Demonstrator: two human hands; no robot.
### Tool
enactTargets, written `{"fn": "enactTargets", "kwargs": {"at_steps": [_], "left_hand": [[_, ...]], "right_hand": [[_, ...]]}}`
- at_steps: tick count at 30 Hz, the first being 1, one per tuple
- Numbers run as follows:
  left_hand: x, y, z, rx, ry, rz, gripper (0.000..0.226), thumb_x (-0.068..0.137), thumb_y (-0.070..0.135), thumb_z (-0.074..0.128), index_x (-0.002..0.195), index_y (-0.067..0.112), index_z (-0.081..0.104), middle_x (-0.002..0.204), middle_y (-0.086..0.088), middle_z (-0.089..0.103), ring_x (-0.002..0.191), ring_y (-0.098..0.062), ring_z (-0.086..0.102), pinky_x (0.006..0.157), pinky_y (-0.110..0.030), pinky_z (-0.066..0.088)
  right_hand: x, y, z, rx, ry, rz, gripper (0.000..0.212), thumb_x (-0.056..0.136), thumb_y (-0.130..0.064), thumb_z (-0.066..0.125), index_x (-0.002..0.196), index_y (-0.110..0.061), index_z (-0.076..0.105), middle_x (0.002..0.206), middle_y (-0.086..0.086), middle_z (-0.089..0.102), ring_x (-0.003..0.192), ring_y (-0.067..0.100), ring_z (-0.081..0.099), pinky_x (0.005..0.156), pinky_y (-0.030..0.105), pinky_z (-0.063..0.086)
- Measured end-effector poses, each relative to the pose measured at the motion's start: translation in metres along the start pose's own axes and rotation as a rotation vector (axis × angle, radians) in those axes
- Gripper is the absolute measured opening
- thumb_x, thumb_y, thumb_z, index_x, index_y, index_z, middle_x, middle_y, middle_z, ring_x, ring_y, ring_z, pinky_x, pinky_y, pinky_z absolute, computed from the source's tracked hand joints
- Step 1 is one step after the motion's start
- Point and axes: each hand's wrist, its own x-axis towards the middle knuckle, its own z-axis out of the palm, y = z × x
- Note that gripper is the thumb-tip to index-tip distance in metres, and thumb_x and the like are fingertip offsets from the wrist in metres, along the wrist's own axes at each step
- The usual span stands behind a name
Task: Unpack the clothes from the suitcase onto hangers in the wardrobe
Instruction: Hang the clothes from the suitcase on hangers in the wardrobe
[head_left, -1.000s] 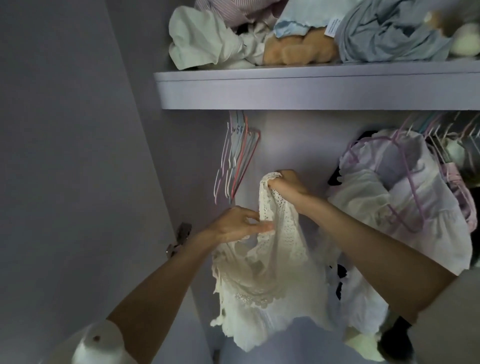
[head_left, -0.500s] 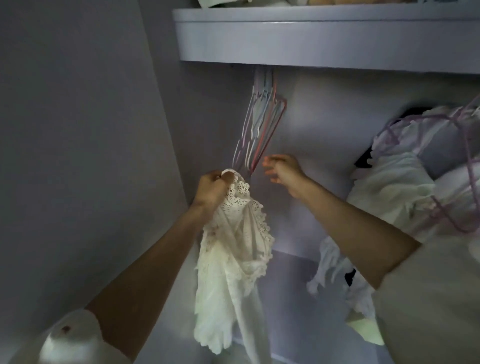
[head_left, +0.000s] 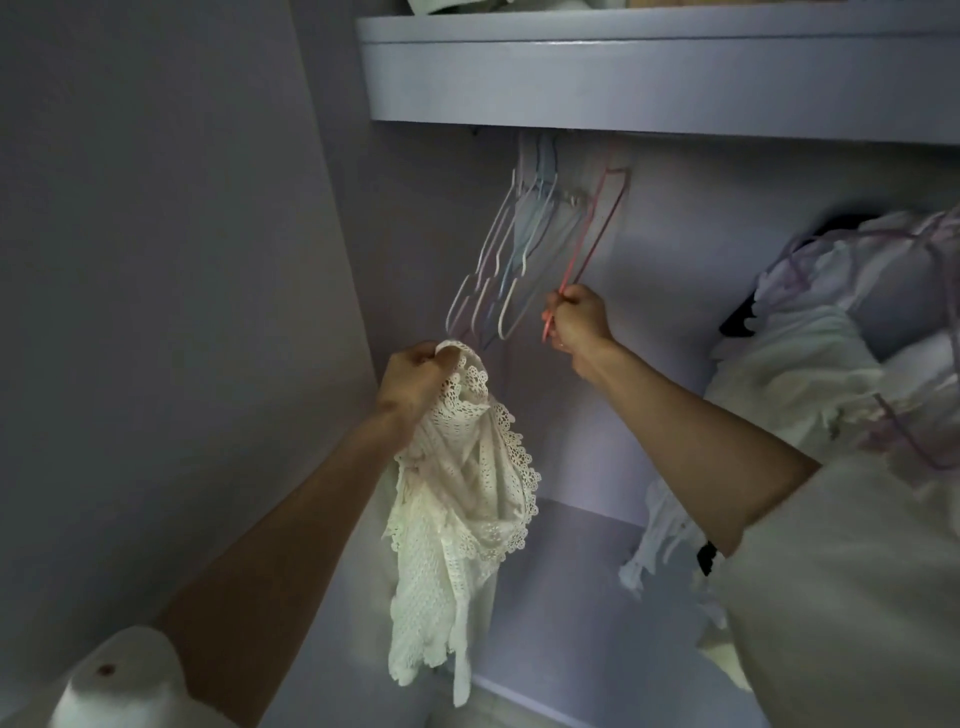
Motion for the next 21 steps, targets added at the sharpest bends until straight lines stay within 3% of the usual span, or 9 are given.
{"fn": "enactTargets", "kwargs": {"at_steps": [3,5,7,10,12,14,16,18,21], "left_hand": [[-0.001,-0.002,0.009,0.038,-0.033,-0.001,0.034,0.09,0.011,0.052,0.059,0.023,0.059,0.057,0.006,0.054,0.057,-0.007,0.047,0.048,-0.011,0.036],[-0.002,-0.002,0.015,0.057,-0.068,-0.019,0.03,0.092,0.014,0.05,0.065,0.021,0.058,0.053,0.009,0.056,0.054,-0.004,0.052,0.048,-0.01,0.039],[-0.006,-0.003,0.021,0.05,-0.119,-0.039,0.025,0.095,0.014,0.047,0.072,0.014,0.059,0.048,0.01,0.056,0.047,-0.002,0.053,0.045,-0.01,0.04],[-0.012,-0.003,0.031,0.054,-0.144,-0.038,0.022,0.098,0.019,0.043,0.089,0.013,0.062,0.064,0.006,0.062,0.059,-0.007,0.056,0.06,-0.02,0.044],[-0.016,-0.006,0.037,0.09,-0.124,-0.031,0.023,0.099,0.024,0.04,0.107,0.017,0.06,0.089,0.002,0.063,0.08,-0.013,0.056,0.072,-0.023,0.044],[-0.021,-0.01,0.043,0.085,-0.1,-0.038,0.024,0.1,0.026,0.037,0.116,0.019,0.054,0.093,-0.001,0.057,0.084,-0.015,0.051,0.065,-0.02,0.042],[-0.027,-0.011,0.051,0.1,-0.103,-0.052,0.028,0.1,0.027,0.036,0.119,0.018,0.054,0.088,0.002,0.053,0.084,-0.015,0.049,0.058,-0.022,0.039],[-0.029,-0.013,0.058,0.094,-0.129,-0.079,0.027,0.099,0.029,0.037,0.113,0.017,0.057,0.086,0.001,0.057,0.09,-0.019,0.052,0.065,-0.024,0.044],[-0.028,-0.018,0.067,0.105,-0.175,-0.162,0.031,0.096,0.032,0.041,0.11,0.014,0.063,0.105,-0.013,0.066,0.093,-0.027,0.061,0.082,-0.039,0.053]], "right_hand": [[-0.013,0.002,-0.027,-0.021,-0.026,-0.064,0.016,0.095,-0.002,0.039,0.09,-0.015,0.047,0.066,0.004,0.049,0.043,0.009,0.045,0.033,0.012,0.031],[-0.027,0.014,-0.045,-0.009,-0.081,-0.076,0.034,0.089,0.008,0.043,0.109,-0.019,0.041,0.068,0.005,0.052,0.046,0.007,0.051,0.037,0.012,0.037],[-0.046,0.033,-0.061,0.028,-0.105,-0.056,0.041,0.086,0.014,0.044,0.108,-0.02,0.038,0.074,0.005,0.053,0.059,0.012,0.053,0.043,0.014,0.042],[-0.073,0.065,-0.084,0.083,-0.148,0.022,0.044,0.083,0.02,0.044,0.094,-0.022,0.043,0.082,0.005,0.053,0.067,0.017,0.058,0.054,0.023,0.047],[-0.085,0.078,-0.099,0.147,-0.184,0.073,0.047,0.082,0.019,0.047,0.106,-0.021,0.045,0.084,0.005,0.054,0.067,0.019,0.06,0.056,0.024,0.05],[-0.093,0.083,-0.114,0.216,-0.157,0.109,0.048,0.084,0.011,0.051,0.118,-0.023,0.044,0.078,0.005,0.054,0.06,0.018,0.056,0.057,0.027,0.048],[-0.098,0.086,-0.126,0.164,-0.05,0.118,0.037,0.085,0.0,0.058,0.113,-0.022,0.048,0.066,0.003,0.051,0.045,0.01,0.047,0.047,0.021,0.039],[-0.103,0.094,-0.131,0.013,0.06,0.124,0.018,0.085,-0.01,0.063,0.096,-0.018,0.051,0.06,-0.001,0.045,0.036,0.003,0.038,0.036,0.015,0.03],[-0.115,0.114,-0.134,-0.085,0.252,0.047,0.026,0.088,-0.017,0.06,0.068,-0.014,0.043,0.056,-0.002,0.038,0.048,0.008,0.036,0.038,0.009,0.029]]}}
